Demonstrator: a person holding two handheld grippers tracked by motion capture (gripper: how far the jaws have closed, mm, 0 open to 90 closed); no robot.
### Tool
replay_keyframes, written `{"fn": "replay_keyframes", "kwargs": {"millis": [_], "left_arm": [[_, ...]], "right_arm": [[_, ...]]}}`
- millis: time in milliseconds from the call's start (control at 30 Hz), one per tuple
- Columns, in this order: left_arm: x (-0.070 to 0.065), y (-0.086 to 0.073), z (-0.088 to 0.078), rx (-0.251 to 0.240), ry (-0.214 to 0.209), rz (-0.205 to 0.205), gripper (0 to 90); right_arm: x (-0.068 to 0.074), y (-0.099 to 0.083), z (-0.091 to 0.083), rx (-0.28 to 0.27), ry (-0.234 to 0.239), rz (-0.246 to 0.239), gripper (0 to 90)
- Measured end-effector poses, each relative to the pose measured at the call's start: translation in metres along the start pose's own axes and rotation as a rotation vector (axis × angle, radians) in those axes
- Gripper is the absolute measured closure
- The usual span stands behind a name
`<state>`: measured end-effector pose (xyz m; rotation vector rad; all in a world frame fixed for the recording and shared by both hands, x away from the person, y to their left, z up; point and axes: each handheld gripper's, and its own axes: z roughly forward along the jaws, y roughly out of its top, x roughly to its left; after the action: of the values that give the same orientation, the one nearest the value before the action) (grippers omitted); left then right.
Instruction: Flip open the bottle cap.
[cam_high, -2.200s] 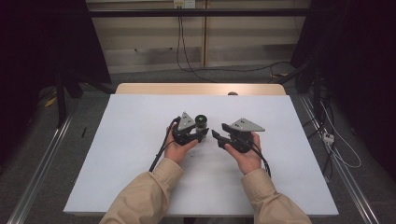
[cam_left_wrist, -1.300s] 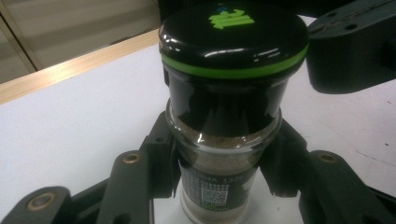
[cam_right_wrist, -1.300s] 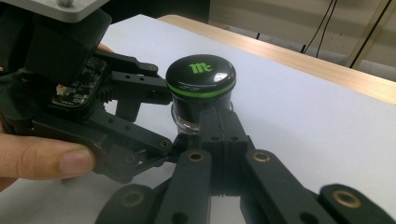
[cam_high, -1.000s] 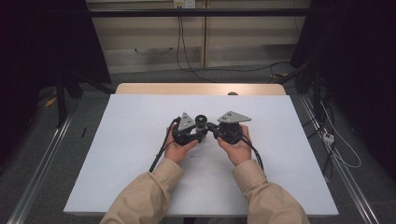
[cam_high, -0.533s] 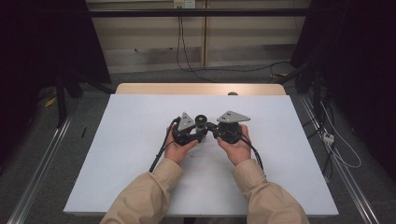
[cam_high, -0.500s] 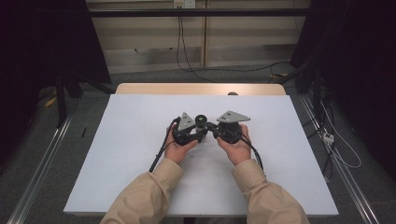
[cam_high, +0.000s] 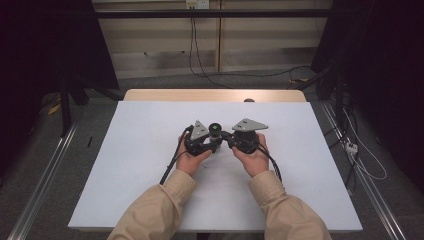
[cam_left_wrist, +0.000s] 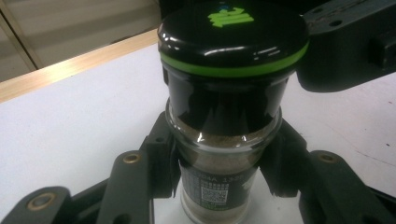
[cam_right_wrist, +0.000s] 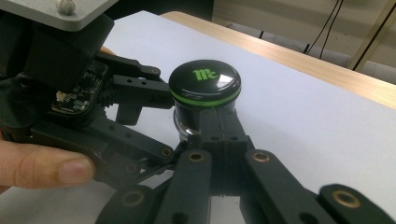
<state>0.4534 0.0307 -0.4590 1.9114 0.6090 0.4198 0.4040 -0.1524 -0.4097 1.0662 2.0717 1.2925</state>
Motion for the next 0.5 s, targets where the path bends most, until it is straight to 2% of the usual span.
{"fn": "replay_keyframes", "kwargs": {"millis": [67,167,267,300,500], "left_arm": [[0.0005,0.0002,-0.0006,0.001,0.014,0.010,53.0],[0.0002,-0.0001,-0.0001,0.002,0.000,-0.003,53.1],[-0.0004,0.0002,-0.0002,0.000,0.013,0.000,53.0],[-0.0005,0.0001,0.0002,-0.002,0.002,-0.003,53.1],[-0.0002,-0.0001,-0.0004,0.002,0.008,0.000,53.0]], "right_arm": [[0.0001,0.0002,-0.0001,-0.001,0.001,0.001,90.0],[0.0004,0.0013,-0.0001,0.000,0.002,0.000,90.0],[0.0012,0.0031,-0.0001,-0.004,0.005,-0.004,90.0],[0.0013,0.0038,-0.0003,-0.006,0.003,-0.006,90.0],[0.0016,0.0053,-0.0003,-0.007,0.003,-0.008,90.0]]}}
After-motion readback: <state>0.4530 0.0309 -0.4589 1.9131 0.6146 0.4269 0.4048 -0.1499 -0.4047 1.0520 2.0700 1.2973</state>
